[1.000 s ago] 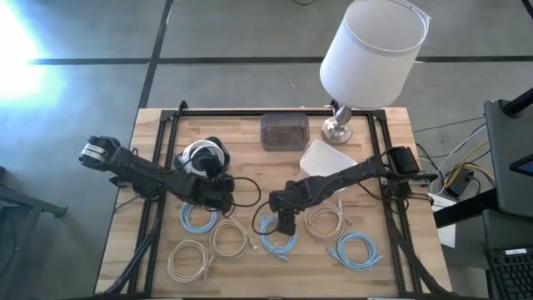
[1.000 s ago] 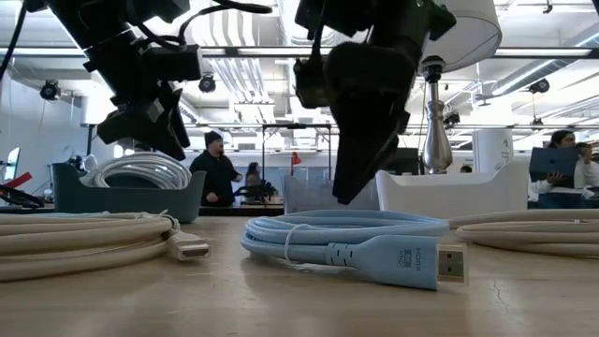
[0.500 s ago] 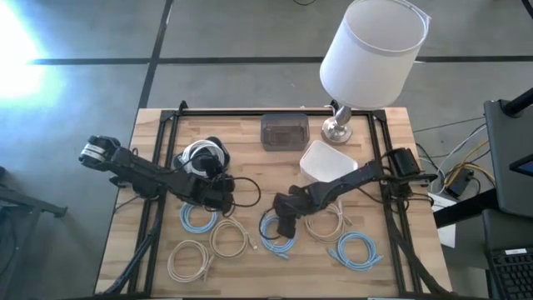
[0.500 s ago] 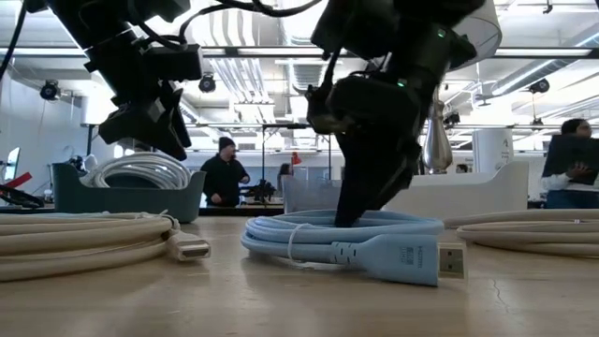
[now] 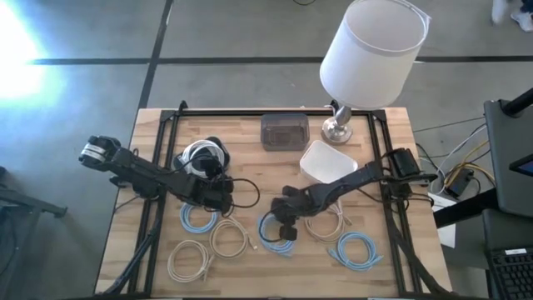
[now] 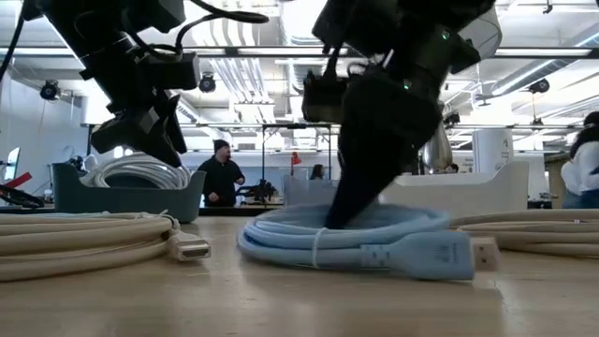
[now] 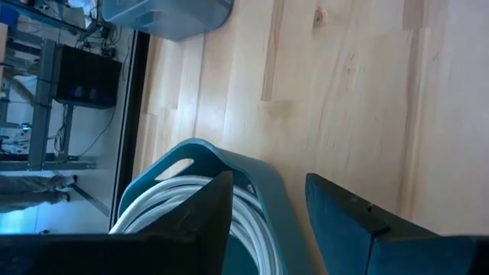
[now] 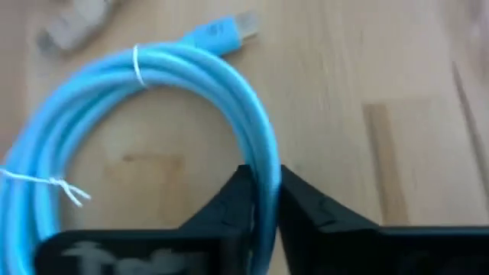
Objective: Sort HDMI cables
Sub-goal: Put the middle blue HDMI cable into the black bin
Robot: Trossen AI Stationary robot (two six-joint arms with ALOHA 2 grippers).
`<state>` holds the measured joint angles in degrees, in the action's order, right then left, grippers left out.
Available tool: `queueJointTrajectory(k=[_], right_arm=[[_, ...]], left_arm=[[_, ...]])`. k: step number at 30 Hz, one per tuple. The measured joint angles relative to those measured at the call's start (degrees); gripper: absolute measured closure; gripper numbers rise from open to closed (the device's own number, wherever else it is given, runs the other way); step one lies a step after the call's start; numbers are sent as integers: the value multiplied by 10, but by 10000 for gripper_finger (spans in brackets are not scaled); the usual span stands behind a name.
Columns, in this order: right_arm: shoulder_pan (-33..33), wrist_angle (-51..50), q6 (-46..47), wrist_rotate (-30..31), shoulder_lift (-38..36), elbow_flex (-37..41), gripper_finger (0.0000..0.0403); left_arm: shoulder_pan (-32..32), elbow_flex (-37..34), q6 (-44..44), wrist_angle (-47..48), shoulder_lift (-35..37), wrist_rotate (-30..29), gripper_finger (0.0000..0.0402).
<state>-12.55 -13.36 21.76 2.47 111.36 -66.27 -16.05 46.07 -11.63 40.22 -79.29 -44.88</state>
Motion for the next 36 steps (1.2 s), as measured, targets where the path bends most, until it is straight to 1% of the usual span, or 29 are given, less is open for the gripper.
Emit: queueJointTrajectory(k=[1, 6, 8, 10, 12, 14, 16, 19, 24, 26, 28, 33, 36], right_arm=[[5, 0, -7, -5, -1, -8, 381], [38, -32, -59, -7, -26, -65, 385], [48, -62, -97, 24, -43, -96, 387], [57, -113, -142, 96, -56, -130, 387], [70, -149, -186, 194, -66, -154, 388], [85, -156, -233, 301, -72, -167, 388], [101, -150, -278, 385, -77, -178, 388], [129, -144, -310, 467, -79, -189, 388], [183, -149, -365, 549, -76, -176, 389], [203, -148, -385, 566, -76, -174, 389], [220, -148, -393, 564, -77, -173, 389], [265, -141, -395, 512, -73, -171, 389], [294, -120, -395, 476, -64, -171, 389]], left_arm=[[0, -1, 3, 0, 0, 0, 232], [0, -4, 19, -15, 0, -2, 232], [0, -4, 28, -22, 0, -2, 232], [0, -4, 39, -33, 0, -2, 232], [0, -4, 41, -40, 0, -2, 232], [0, -4, 42, -48, 0, -2, 232], [0, -4, 43, -55, 0, -2, 232], [0, -4, 44, -61, 0, -2, 232], [0, -4, 44, -62, 0, -2, 232], [0, -4, 45, -62, 0, -2, 232], [0, -4, 54, -62, 0, -2, 232], [0, -4, 76, -64, 0, -2, 232], [0, -4, 77, -66, 0, -2, 232]])
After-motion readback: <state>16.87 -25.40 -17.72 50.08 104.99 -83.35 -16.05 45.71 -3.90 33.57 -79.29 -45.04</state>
